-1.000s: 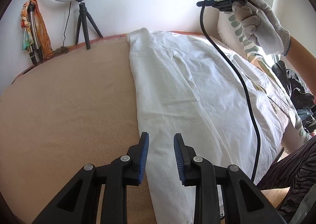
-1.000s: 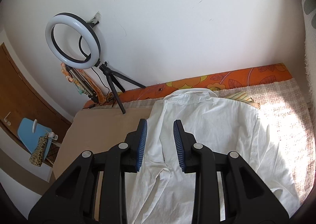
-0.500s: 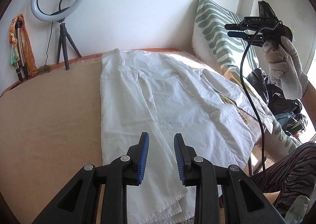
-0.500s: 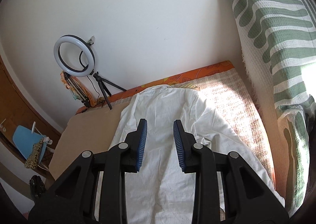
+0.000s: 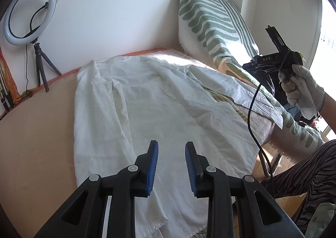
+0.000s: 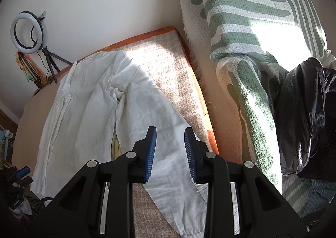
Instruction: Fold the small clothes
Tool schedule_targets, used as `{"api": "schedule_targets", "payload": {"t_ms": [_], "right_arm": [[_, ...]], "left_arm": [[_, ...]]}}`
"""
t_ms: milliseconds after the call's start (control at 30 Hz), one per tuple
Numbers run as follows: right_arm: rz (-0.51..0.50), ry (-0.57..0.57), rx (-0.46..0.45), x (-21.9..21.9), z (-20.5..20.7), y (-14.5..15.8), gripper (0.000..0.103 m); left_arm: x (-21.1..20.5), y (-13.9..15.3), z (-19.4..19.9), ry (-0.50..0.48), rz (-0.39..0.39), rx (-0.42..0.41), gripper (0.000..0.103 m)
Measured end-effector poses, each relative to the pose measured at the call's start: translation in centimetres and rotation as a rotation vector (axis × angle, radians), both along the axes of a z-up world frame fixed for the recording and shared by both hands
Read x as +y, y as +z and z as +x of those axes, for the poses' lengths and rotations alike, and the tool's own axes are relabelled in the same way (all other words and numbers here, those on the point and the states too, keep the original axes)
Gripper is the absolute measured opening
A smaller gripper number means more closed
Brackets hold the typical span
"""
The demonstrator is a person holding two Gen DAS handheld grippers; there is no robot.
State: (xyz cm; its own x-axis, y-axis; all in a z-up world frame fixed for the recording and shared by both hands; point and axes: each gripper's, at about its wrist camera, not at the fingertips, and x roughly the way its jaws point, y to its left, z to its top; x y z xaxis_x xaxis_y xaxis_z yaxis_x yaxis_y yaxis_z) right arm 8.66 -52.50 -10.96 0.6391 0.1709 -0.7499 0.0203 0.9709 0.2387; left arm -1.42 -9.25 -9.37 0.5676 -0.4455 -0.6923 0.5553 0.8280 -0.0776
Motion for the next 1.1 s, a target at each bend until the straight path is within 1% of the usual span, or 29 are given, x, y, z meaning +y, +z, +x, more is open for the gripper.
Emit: {"api": "schedule_targets", "payload": {"t_ms": [33,67,133,333,467,500,533,567,600,667,767,933,1033,1100], "right_arm": [[0.012,-0.013,0.009,-0.8,-0.2,-0.5,0.035],[0.017,-0.027,0.018,-1.6,-0.3,-1.0,0.046],[-0.009,-0.050,0.036,-2.5,-0.6,-1.9,0.053],[-0.055,-0.014,0.113,-3.1,-1.1,-4.4,0.053],[-0.117,-0.011,0.139,-3.0,-1.2,-5.8,0.052],[-0.125,-0.012,0.142,-3.0,-1.2,-6.0,0.049],[-0.125,-0.007,0.136,-3.0,-1.2,-6.1,0.032],[-0.122,0.004,0.137,-3.0,-1.3,-6.2,0.012],[-0.120,0.012,0.143,-2.9,-1.2,-6.3,0.009],[-0.130,0.019,0.126,-2.7,-1.4,-6.0,0.005],[-0.146,0.023,0.094,-2.3,-1.7,-5.1,0.003],[-0.092,0.028,0.029,-1.5,-2.7,-2.9,0.003],[-0.060,0.054,-0.018,-0.2,-3.3,-1.3,0.003],[-0.063,0.074,-0.047,1.1,-3.5,-0.3,0.003]], "left_arm": [[-0.4,-0.1,0.2,-0.005,0.000,0.004,0.028],[-0.8,-0.1,0.4,-0.011,-0.003,0.011,0.028],[-1.5,-0.3,0.8,-0.021,-0.008,0.025,0.029],[-3.7,-1.0,1.9,-0.063,-0.030,0.089,0.029],[-4.4,-1.1,2.3,-0.068,-0.030,0.096,0.029],[-4.4,-1.1,2.3,-0.069,-0.027,0.094,0.029],[-4.4,-1.2,2.4,-0.068,-0.024,0.094,0.029],[-4.4,-1.3,2.4,-0.066,-0.020,0.097,0.029],[-4.4,-1.4,2.5,-0.064,-0.018,0.101,0.029],[-4.1,-1.7,2.6,-0.055,-0.018,0.117,0.028],[-3.6,-2.0,2.8,-0.040,-0.027,0.138,0.028],[-2.5,-1.7,3.0,-0.016,-0.041,0.137,0.028],[-2.0,-1.4,3.1,-0.004,-0.053,0.134,0.028],[-1.6,-1.3,3.1,0.002,-0.060,0.133,0.028]]}}
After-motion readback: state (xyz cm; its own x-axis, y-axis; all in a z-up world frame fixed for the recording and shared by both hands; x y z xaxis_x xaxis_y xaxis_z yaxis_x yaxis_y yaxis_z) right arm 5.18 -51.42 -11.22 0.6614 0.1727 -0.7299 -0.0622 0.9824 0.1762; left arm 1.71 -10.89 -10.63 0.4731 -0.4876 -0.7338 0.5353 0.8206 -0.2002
